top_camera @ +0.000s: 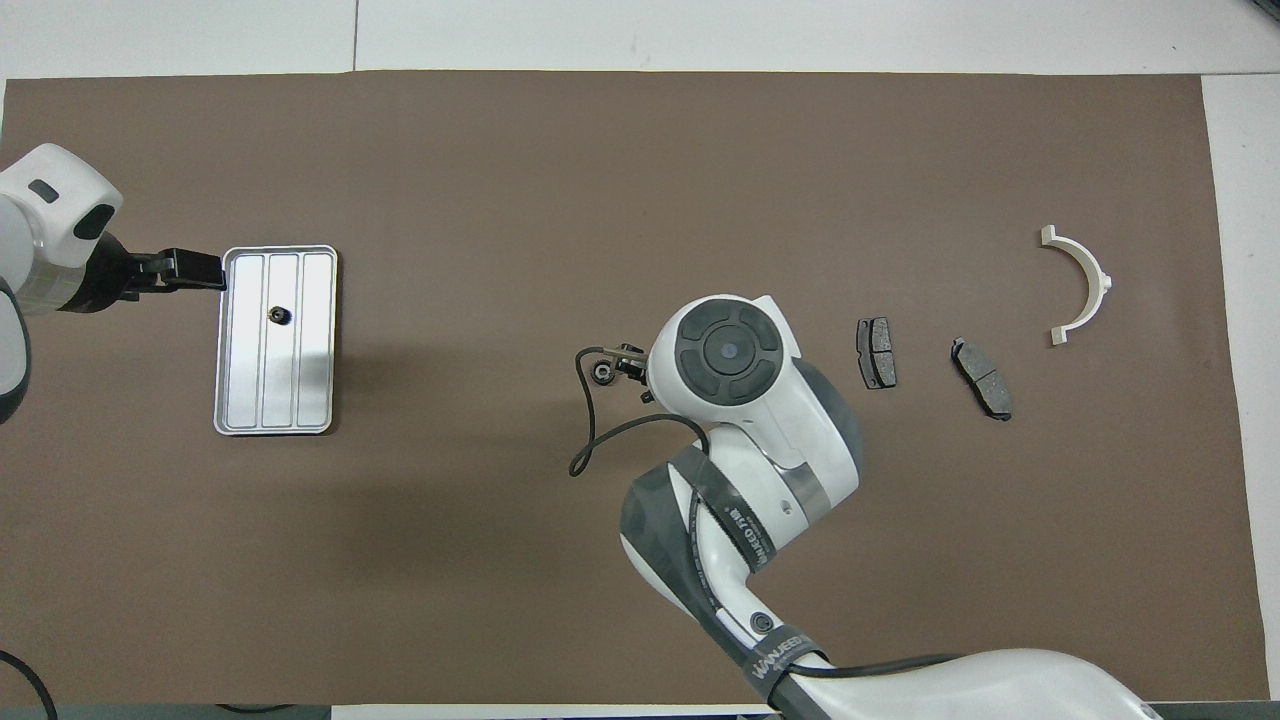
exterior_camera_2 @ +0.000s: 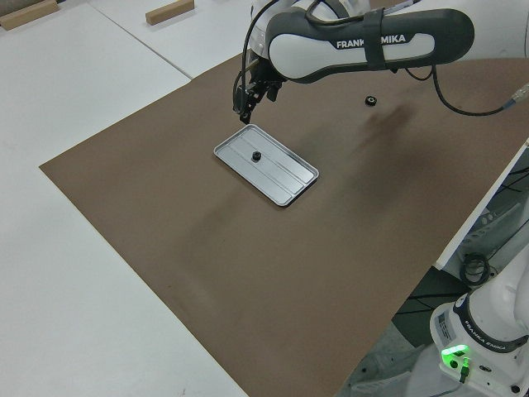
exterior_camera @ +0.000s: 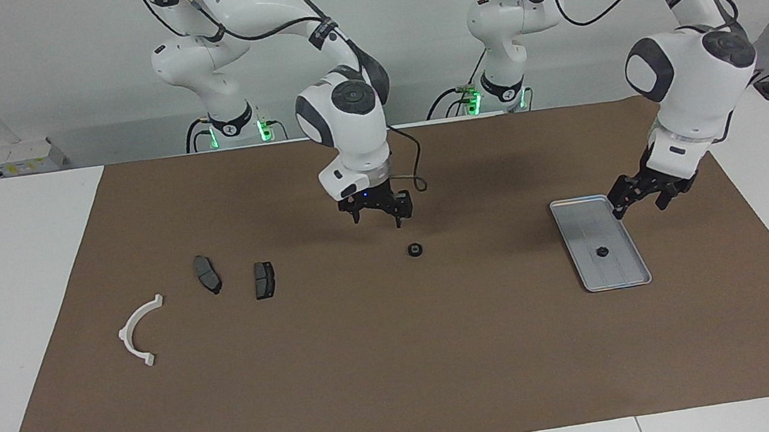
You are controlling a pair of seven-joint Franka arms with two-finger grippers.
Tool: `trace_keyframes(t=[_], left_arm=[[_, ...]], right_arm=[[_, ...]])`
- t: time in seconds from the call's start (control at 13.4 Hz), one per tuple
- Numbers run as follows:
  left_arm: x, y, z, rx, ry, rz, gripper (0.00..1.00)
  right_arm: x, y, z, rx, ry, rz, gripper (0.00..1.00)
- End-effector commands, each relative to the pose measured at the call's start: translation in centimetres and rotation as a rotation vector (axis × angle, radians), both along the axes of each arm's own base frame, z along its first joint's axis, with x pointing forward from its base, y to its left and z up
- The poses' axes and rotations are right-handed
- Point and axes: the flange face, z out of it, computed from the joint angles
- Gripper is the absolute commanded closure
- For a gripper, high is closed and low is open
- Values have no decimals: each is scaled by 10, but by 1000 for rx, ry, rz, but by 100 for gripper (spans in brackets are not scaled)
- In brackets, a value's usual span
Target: Place bearing gear from tray to pile
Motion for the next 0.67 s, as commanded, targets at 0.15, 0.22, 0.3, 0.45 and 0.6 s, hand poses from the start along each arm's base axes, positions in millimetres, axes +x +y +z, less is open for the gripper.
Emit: trace_keyframes(t=[0.15, 0.22, 0.3, 0.45, 0.6], left_arm=[[1, 2, -51, -6, -5, 4, 0], [-1, 1, -58, -5, -14, 3, 0], [0, 0, -73, -4, 1, -1, 0], [2, -3, -84, -2, 6, -11, 0], [-2, -2, -91, -1, 17, -21, 0]], right_arm=[[18, 52, -54, -38, -32, -60, 0], [18, 53, -62, -42, -26, -59, 0], [16, 57, -70, -44, -19, -55, 0], [24, 51, -73, -27, -38, -64, 1], [25, 48, -74, -24, -39, -67, 3]])
